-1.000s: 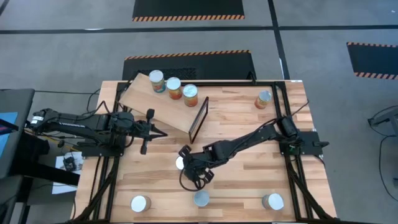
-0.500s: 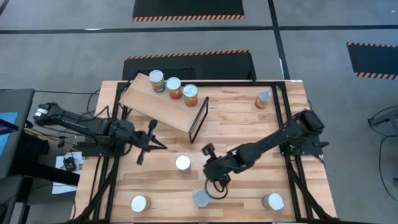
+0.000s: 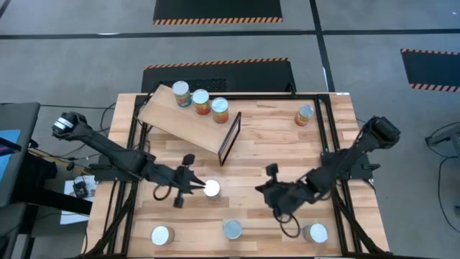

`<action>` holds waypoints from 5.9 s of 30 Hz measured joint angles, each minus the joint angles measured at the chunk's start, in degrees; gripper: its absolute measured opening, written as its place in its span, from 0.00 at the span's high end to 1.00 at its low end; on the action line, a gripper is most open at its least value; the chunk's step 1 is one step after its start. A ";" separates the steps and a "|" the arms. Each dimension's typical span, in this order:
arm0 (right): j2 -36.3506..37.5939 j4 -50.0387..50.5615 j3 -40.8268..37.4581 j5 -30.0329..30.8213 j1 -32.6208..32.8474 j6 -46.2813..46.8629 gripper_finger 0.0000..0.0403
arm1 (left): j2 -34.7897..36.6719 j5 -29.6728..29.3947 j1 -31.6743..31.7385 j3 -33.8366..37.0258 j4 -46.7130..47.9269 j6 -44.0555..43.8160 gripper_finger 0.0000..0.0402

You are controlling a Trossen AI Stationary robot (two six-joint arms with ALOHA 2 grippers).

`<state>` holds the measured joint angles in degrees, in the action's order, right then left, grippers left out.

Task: Pick and place cans onto a shelf
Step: Put the top canned peaches on the shelf

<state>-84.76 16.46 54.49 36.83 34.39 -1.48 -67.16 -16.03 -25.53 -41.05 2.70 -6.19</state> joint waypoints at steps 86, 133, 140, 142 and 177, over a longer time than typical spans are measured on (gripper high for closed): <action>0.07 1.10 -1.45 5.24 2.51 6.19 0.96 | -5.91 -3.72 1.57 -35.81 76.74 0.49 1.00; 0.07 1.01 -1.45 5.21 2.23 6.03 0.96 | 16.51 4.94 63.75 -23.07 61.68 53.61 1.00; 0.07 1.01 -1.45 5.20 2.23 6.03 0.96 | 12.65 4.89 67.41 -23.07 59.92 54.50 1.00; 0.07 1.03 -1.45 5.19 2.23 6.05 0.95 | 11.61 4.89 67.49 -23.07 58.36 55.06 1.00; 0.07 1.03 -1.45 5.19 2.23 6.05 0.96 | 9.18 -1.32 67.53 -23.05 52.98 51.96 0.97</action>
<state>-84.68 17.50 53.04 42.02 36.62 4.58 -57.98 -17.35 42.00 -64.10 55.68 45.77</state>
